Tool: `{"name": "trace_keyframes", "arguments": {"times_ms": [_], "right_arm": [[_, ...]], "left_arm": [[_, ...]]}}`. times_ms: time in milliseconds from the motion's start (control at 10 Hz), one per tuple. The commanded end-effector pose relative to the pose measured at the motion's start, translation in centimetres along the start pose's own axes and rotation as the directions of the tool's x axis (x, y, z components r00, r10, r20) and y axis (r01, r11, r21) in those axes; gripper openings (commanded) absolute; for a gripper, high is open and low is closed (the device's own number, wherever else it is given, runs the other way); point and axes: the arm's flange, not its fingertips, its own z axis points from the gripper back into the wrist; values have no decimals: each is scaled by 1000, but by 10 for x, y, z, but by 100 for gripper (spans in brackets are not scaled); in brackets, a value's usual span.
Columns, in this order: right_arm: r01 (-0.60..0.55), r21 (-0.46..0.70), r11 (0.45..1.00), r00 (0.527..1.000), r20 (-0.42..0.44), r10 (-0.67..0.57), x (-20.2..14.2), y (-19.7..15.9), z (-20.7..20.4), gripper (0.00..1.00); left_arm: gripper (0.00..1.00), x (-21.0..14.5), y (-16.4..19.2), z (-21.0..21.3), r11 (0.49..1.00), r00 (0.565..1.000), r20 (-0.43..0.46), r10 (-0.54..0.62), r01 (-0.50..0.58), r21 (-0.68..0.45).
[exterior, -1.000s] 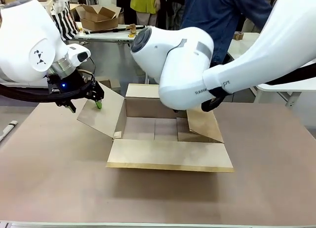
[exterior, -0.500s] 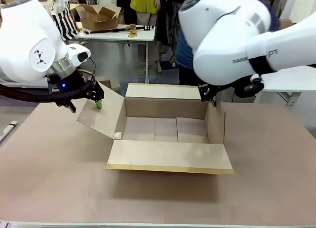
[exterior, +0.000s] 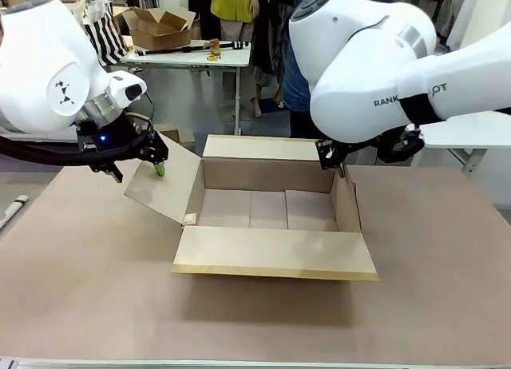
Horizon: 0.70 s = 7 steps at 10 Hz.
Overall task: Pack the gift set into the box.
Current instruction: Place both hands on the side flaps of the Package Box and spread them outward.
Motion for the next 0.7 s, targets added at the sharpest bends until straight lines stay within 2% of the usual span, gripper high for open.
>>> {"name": "trace_keyframes", "arguments": {"times_ms": [0,100,200,300,500,600], "right_arm": [[56,96,994,998,-22,-54,3,-29,-10,100],[75,178,981,997,-36,-69,4,-46,-18,100],[168,194,967,984,-96,-151,6,-64,-32,100],[191,238,952,979,-121,-166,5,-76,-42,100],[197,370,908,975,-174,-141,5,-98,-69,100],[203,460,865,972,-199,-123,6,-112,-88,100]], "left_arm": [[100,0,0,2,1000,1000,0,11,-11,18],[100,0,0,2,1000,1000,0,11,-11,18],[100,0,0,2,1000,1000,0,11,-11,18],[100,0,0,2,1000,1000,0,11,-11,18],[100,0,0,2,1000,1000,0,11,-11,18],[100,0,0,2,1000,1000,0,11,-11,18]]}}
